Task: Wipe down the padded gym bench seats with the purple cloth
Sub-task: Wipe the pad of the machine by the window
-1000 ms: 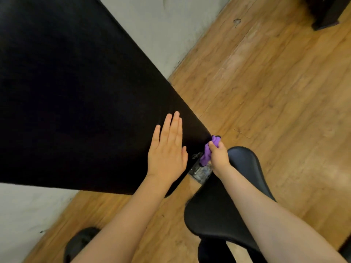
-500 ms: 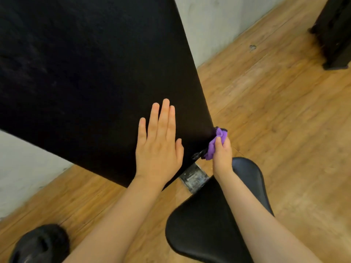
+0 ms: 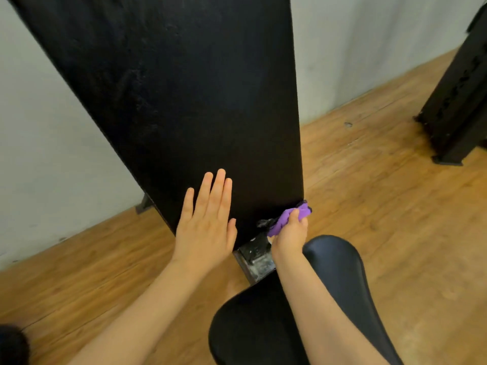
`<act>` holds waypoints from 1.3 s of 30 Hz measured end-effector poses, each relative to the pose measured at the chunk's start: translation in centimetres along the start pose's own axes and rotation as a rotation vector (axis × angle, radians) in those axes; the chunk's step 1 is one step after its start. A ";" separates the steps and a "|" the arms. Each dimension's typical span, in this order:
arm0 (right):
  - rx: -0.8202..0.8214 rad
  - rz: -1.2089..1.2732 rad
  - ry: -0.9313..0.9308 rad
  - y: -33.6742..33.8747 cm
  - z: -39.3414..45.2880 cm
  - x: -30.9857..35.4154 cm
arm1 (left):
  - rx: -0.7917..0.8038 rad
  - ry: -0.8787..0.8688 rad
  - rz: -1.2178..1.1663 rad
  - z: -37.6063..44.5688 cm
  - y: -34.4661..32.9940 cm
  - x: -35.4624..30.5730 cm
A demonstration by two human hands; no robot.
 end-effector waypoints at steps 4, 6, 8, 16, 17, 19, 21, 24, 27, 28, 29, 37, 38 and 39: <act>0.013 -0.126 -0.059 -1.7 -3.6 -4.0 | -0.051 -0.014 0.071 0.3 -1.1 0.2; 0.110 -0.106 -0.014 -2.1 -4.4 -4.8 | -0.079 -0.028 0.118 0.2 -1.4 0.4; 0.153 -0.083 0.116 -1.7 -3.8 -3.9 | -0.111 -0.041 0.154 0.0 -1.5 0.5; 0.068 0.226 0.017 -2.8 -0.6 -3.9 | -0.248 -0.077 0.180 -0.5 -1.7 0.5; 0.106 0.204 -0.014 -3.5 -1.8 -4.9 | -0.259 -0.077 0.184 -0.5 -1.8 0.5; 0.144 0.070 0.048 -4.1 -4.1 -6.0 | -0.283 -0.077 0.183 -0.7 -1.8 0.6; 0.174 -0.008 0.095 -3.7 -5.0 -6.3 | -0.280 -0.085 0.179 -0.7 -1.6 0.6; 0.160 -0.034 0.085 -2.3 -4.9 -5.4 | -0.278 -0.080 0.192 -0.8 -1.6 0.6; 0.054 -0.039 0.140 -1.4 -4.4 -4.0 | -0.298 -0.095 0.175 -0.8 -1.6 0.6; 0.028 -0.049 0.154 -1.6 -4.4 -3.7 | -0.303 -0.100 0.171 -0.8 -1.6 0.6; 0.019 -0.048 0.133 -2.1 -4.7 -3.6 | -0.306 -0.099 0.171 -0.8 -1.6 0.6; 0.180 -0.104 0.121 -4.5 -8.8 -8.5 | -0.349 -0.175 0.074 -1.1 -1.0 0.5; 0.185 -0.112 0.097 -4.2 -8.5 -8.6 | -0.382 -0.207 0.016 -1.3 -0.8 0.6; 0.170 -0.141 0.101 -3.5 -8.0 -8.0 | -0.421 -0.230 -0.050 -1.8 -0.7 0.8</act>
Point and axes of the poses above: each hand's wrist, its own z-axis towards the middle knuckle, its own y-axis out of the back of the hand, x = y × z, the point moved 5 cm from there along z, towards the middle knuckle, and after that the axes turned 12 degrees about -z, right-handed, at the moved point
